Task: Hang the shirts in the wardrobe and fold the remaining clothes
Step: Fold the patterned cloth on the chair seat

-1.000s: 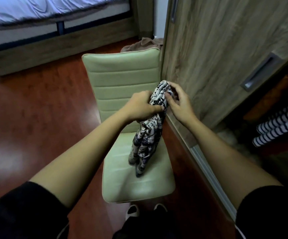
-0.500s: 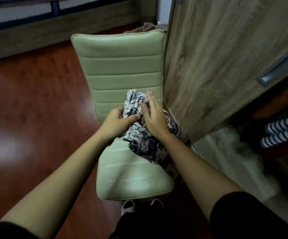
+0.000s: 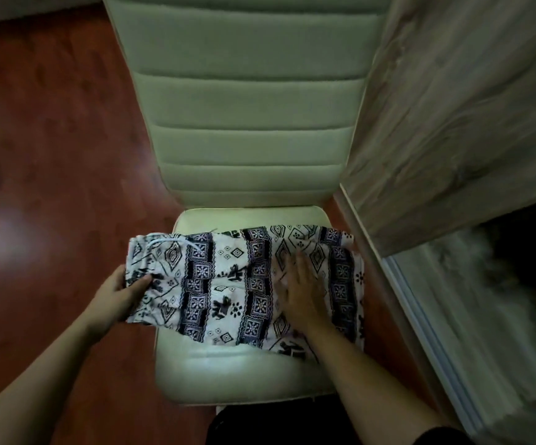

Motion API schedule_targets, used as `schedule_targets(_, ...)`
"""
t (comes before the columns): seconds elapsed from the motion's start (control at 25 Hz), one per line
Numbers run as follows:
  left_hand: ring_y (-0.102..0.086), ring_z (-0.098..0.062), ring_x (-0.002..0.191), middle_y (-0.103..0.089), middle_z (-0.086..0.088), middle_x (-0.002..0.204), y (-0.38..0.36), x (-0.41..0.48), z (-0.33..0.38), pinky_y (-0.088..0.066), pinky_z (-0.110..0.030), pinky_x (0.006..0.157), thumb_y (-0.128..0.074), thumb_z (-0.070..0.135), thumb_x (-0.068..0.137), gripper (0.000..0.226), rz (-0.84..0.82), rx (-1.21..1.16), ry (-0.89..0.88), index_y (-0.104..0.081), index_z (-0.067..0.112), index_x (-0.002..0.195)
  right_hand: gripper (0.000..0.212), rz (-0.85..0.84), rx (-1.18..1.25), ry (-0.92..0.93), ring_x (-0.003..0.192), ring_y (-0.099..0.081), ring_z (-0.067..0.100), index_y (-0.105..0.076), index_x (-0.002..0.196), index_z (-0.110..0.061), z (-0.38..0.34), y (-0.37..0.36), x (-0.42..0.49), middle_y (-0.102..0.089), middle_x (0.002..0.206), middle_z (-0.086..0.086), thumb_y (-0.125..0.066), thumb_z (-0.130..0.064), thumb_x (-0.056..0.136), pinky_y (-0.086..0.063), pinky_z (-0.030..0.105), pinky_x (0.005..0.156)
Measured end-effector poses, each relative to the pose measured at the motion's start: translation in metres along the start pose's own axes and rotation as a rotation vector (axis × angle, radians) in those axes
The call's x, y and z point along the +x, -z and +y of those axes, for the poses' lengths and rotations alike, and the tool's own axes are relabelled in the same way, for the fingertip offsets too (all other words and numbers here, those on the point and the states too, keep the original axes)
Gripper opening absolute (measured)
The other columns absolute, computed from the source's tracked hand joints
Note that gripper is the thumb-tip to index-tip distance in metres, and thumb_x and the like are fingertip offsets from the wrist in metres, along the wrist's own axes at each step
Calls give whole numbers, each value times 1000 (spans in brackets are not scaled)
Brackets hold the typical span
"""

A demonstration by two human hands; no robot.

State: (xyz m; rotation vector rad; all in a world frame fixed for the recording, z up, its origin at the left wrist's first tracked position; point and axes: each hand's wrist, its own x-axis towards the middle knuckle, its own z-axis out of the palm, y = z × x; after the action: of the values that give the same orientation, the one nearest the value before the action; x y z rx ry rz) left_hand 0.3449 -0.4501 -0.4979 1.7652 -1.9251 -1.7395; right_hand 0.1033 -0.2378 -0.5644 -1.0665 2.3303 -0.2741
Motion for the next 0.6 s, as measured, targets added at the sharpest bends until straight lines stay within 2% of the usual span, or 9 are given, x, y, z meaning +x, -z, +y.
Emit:
schedule_targets(0.08, -43, -13, 47, -60, -13, 73, 2, 14, -18, -34, -19, 41, -53, 16, 94, 24, 66, 6, 29, -47, 6, 116, 63, 203, -66, -84, 144, -9, 25, -19, 148, -13, 24, -1, 18, -6, 157, 11, -26, -45, 95, -18, 55, 113)
schedule_targets(0.16, -51, -20, 60, -64, -17, 91, -1, 25, -27, -40, -27, 53, -55, 24, 93, 23, 150, 73, 23, -48, 14, 112, 52, 315, -188, -96, 135, -35, 33, -41, 138, -7, 44, 6, 42, -36, 147, 18, -55, -25, 91, -32, 59, 105)
schedule_targets(0.2, -55, -23, 68, -64, -14, 95, -3, 28, -29, -43, -32, 60, -55, 28, 93, 24, 193, 128, 4, -49, 16, 112, 48, 322, -243, -86, 130, -43, 34, -48, 132, -7, 51, 11, 53, -47, 139, 18, -60, -23, 89, -33, 59, 103)
schedule_targets(0.28, -58, -27, 81, -61, -8, 97, -7, 31, -30, -45, -36, 72, -55, 36, 92, 30, 251, 222, -32, -51, 14, 112, 32, 308, -303, -37, 117, -52, 32, -57, 117, -8, 59, 26, 64, -60, 121, 15, -52, -25, 91, -30, 54, 104)
schedule_targets(0.32, -57, -27, 83, -60, -9, 97, -8, 31, -29, -44, -36, 73, -54, 38, 92, 32, 263, 249, -32, -51, 12, 111, 29, 339, -325, 23, 107, -56, 31, -60, 107, -9, 61, 33, 67, -64, 110, 14, -44, -28, 93, -34, 51, 100)
schedule_targets(0.4, -56, -27, 77, -60, -12, 94, -9, 32, -25, -42, -35, 68, -52, 40, 92, 33, 257, 272, -5, -49, 11, 108, 32, 387, -336, 138, 83, -57, 31, -60, 92, -11, 63, 55, 69, -60, 92, 11, -34, -30, 93, -40, 41, 78)
schedule_targets(0.48, -54, -25, 69, -60, -14, 90, -8, 33, -24, -40, -34, 62, -49, 40, 94, 31, 240, 286, 9, -47, 11, 105, 24, 337, -263, 169, 73, -51, 28, -56, 94, -12, 62, 74, 79, -50, 91, 11, -39, -28, 95, -41, 35, 64)
schedule_targets(0.6, -53, -27, 75, -61, -17, 92, -6, 45, -27, -39, -35, 67, -45, 40, 95, 33, 232, 339, -6, -48, 9, 108, 14, 356, -369, 203, 77, -52, 30, -58, 98, -9, 65, 79, 106, -50, 91, 15, -52, -20, 92, -42, 38, 69)
